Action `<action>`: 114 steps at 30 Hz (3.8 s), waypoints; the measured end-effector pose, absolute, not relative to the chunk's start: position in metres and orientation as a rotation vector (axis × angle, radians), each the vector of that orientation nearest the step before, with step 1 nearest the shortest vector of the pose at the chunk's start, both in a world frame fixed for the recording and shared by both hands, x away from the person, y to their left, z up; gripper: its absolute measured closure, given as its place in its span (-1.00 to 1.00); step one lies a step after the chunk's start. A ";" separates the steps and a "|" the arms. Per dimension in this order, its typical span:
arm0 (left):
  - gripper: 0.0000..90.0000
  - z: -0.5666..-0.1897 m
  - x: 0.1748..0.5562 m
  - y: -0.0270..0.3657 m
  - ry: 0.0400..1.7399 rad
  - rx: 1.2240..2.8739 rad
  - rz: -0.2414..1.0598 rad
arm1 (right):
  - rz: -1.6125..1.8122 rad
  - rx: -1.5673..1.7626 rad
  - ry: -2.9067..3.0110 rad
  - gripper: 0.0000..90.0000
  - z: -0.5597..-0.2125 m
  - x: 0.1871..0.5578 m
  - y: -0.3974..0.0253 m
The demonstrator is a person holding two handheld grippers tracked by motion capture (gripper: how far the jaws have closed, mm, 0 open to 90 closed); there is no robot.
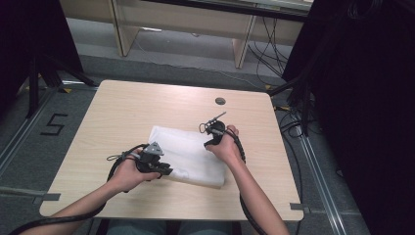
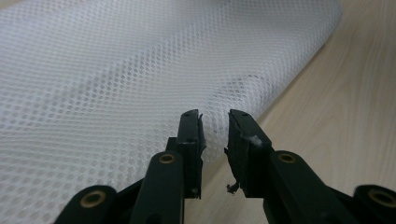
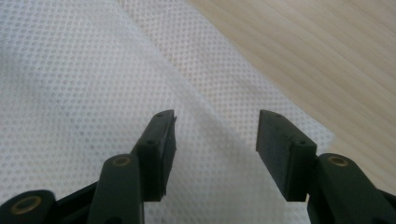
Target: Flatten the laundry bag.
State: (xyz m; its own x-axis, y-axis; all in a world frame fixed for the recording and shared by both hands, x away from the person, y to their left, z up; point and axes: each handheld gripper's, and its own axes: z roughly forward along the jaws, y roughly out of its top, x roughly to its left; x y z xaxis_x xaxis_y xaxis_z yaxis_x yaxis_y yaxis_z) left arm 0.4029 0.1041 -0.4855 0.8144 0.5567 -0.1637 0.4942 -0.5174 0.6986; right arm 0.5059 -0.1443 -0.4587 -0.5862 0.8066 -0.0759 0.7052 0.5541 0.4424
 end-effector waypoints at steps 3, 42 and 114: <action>0.64 -0.488 0.404 0.101 0.767 2.216 0.093 | 0.545 1.262 2.523 0.03 -0.465 0.511 -0.140; 0.61 -0.501 0.398 0.089 0.716 2.254 0.097 | 0.637 1.173 2.594 1.00 -0.442 0.508 -0.130; 0.77 -0.503 0.418 0.095 0.786 2.306 0.189 | 0.952 0.826 2.502 1.00 -0.378 0.417 -0.110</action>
